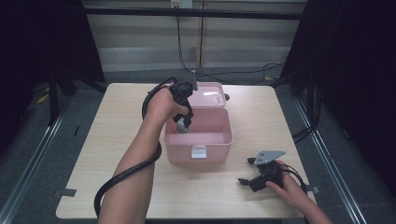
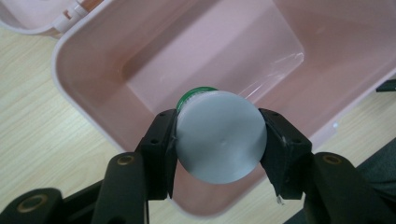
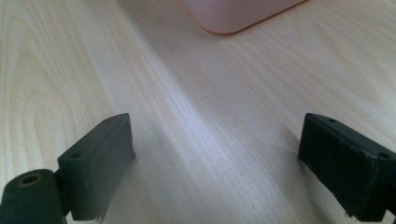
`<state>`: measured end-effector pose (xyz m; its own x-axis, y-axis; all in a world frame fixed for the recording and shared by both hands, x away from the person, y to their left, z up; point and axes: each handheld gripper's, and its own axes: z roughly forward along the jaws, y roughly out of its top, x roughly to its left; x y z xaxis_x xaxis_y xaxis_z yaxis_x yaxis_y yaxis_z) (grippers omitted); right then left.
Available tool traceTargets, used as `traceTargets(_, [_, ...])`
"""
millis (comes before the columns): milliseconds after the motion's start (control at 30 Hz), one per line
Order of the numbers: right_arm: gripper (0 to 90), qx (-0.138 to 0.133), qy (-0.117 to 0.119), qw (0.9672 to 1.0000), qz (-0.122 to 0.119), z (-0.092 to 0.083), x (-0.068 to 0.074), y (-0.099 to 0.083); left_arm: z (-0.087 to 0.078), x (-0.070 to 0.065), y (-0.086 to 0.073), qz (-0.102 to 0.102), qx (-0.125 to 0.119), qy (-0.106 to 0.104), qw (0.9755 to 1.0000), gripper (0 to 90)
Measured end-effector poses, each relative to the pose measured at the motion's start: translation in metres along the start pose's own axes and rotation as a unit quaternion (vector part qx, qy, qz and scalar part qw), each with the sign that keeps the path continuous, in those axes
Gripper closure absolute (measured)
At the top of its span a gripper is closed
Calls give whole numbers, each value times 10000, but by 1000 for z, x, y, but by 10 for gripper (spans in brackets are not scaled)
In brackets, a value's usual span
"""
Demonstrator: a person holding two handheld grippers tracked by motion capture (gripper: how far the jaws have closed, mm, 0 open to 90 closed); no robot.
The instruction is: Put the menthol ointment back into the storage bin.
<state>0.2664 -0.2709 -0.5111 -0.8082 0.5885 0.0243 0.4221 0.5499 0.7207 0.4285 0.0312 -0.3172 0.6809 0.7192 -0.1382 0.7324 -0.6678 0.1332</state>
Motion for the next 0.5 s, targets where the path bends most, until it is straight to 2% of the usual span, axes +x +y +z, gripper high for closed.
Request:
traceTargets(33, [95, 0, 0, 10000, 0, 0, 0, 0, 2, 0, 0, -55, -6, 9, 10000, 501])
traceTargets(167, [95, 3, 8, 10000, -1, 0, 0, 0, 9, 2, 3, -57, 20, 41, 10000, 502])
traceTargets(200, [95, 7, -9, 10000, 7, 0, 0, 0, 12, 3, 4, -130, 2, 56, 9999, 501])
traceTargets(300, [96, 7, -8, 10000, 8, 0, 0, 0, 16, 4, 6, -165, -35, 98, 9998, 501])
traceTargets(333, [96, 7, -9, 10000, 7, 0, 0, 0, 17, 3, 6, -260, -51, 103, 9996, 502])
traceTargets(400, [96, 6, -8, 10000, 8, 0, 0, 0, 19, 5, 7, -271, -69, 64, 9996, 501])
traceTargets(433, [95, 7, -8, 10000, 8, 0, 0, 0, 21, 4, 7, -385, -76, 49, 9992, 501])
traceTargets(500, [95, 6, -9, 10000, 7, 0, 0, 0, 25, 6, 9, -401, -88, 105, 9991, 501])
